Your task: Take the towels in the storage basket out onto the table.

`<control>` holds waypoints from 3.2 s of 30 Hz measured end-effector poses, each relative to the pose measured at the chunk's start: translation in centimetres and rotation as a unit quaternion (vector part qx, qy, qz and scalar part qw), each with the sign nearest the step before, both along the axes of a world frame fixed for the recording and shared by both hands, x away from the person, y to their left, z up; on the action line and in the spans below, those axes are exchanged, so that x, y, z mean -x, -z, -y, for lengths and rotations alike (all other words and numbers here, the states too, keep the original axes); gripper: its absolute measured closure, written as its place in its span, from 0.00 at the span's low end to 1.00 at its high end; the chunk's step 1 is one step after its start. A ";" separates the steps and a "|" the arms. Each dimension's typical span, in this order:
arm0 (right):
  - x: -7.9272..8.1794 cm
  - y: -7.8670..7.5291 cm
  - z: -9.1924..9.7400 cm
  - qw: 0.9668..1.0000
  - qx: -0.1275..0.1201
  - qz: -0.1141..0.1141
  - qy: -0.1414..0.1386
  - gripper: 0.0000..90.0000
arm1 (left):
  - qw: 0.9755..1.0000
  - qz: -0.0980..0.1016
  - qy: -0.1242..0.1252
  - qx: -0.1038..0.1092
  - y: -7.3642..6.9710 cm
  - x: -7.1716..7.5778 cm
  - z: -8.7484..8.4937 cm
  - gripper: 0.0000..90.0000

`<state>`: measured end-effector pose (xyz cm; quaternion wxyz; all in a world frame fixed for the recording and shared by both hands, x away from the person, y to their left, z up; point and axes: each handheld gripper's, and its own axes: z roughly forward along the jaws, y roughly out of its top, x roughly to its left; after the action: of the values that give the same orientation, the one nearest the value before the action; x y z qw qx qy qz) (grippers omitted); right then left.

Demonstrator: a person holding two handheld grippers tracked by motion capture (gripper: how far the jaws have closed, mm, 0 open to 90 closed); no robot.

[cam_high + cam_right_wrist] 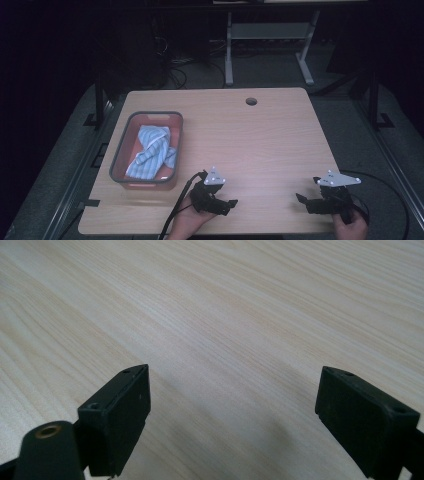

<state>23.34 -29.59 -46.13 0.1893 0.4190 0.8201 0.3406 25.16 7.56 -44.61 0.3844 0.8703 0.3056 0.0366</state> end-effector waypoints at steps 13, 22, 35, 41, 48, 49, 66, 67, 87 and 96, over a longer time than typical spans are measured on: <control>0.0 -0.1 0.2 1.000 -0.002 0.000 0.006 0.15 | 1.000 -0.009 -0.004 0.015 0.0 -0.3 0.0 0.29; 0.1 -0.1 -0.3 1.000 0.001 0.001 0.000 0.15 | 0.999 -0.012 -0.007 0.036 -1.2 -0.5 -0.5 0.25; 0.1 -0.2 -0.6 1.000 0.004 0.007 -0.001 0.15 | 0.999 -0.004 -0.007 0.035 -2.4 -0.9 -0.4 0.19; 0.2 -0.3 -0.6 1.000 0.003 0.008 0.000 0.15 | 0.999 -0.002 -0.012 0.040 -3.0 -1.1 -0.4 0.19; 0.2 -0.3 -0.9 1.000 0.004 0.011 0.002 0.15 | 0.999 0.005 -0.007 0.039 -3.8 -1.5 -0.3 0.19; 0.2 -0.3 -1.0 1.000 0.004 0.012 0.002 0.15 | 0.999 0.006 -0.010 0.045 -4.0 -1.5 -0.3 0.19; 0.3 -0.5 -1.1 1.000 0.005 0.017 0.000 0.15 | 0.999 0.011 -0.006 0.036 -7.1 -3.7 -0.2 0.19; 0.3 -0.5 -1.1 1.000 0.006 0.018 0.000 0.15 | 0.999 0.010 -0.007 0.038 -7.3 -3.8 -0.1 0.19; 0.4 -0.7 -0.8 1.000 0.003 0.023 0.001 0.15 | 1.000 0.001 -0.007 0.016 -9.6 -6.8 -0.7 0.19; 0.5 -0.8 -0.5 1.000 0.002 0.023 0.002 0.15 | 1.000 -0.015 -0.009 0.008 -9.8 -8.1 -1.8 0.19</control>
<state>22.85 -29.04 -45.34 0.2102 0.4123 0.8153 0.3481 33.27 9.34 -34.81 0.3861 0.8648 0.3201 0.0244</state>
